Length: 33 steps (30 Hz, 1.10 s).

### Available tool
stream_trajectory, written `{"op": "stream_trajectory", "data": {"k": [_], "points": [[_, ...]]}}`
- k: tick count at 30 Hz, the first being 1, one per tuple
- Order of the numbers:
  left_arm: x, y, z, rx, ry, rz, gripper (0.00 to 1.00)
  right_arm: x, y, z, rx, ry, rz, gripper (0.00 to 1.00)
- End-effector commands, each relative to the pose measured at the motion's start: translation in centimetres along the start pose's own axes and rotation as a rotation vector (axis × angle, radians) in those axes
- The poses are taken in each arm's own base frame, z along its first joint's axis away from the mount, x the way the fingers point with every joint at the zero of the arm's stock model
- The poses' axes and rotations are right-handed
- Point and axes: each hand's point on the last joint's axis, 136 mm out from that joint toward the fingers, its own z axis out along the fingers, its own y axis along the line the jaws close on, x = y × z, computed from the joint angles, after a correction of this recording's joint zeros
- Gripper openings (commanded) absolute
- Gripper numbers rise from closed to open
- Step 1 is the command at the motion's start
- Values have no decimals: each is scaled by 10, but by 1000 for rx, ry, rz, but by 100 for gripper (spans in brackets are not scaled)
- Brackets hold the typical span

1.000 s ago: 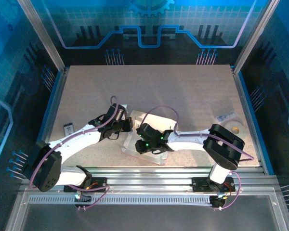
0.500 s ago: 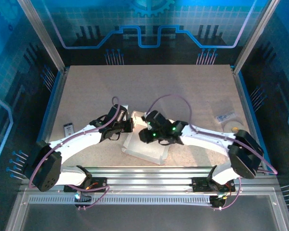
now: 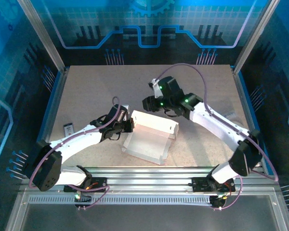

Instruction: Fold the paper box

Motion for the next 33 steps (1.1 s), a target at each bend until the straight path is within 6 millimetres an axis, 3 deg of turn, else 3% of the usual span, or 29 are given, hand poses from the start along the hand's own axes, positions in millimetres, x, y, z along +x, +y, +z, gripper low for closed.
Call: {"op": "stream_trajectory", "data": {"k": [1,5,11,33], "points": [[72,44,8,-165,258,-26,1,8,-10,21,-8,94,-5,37],[74,46,7,-172,263,-18,1,10,-19,43,-19,139,9,37],[75,48,6,-180,264,-18,1,25,-15,61,-75,191,-1,37],[71,44,3,-167,259,-23,1,64,-12,85,-76,266,-44,42]]}}
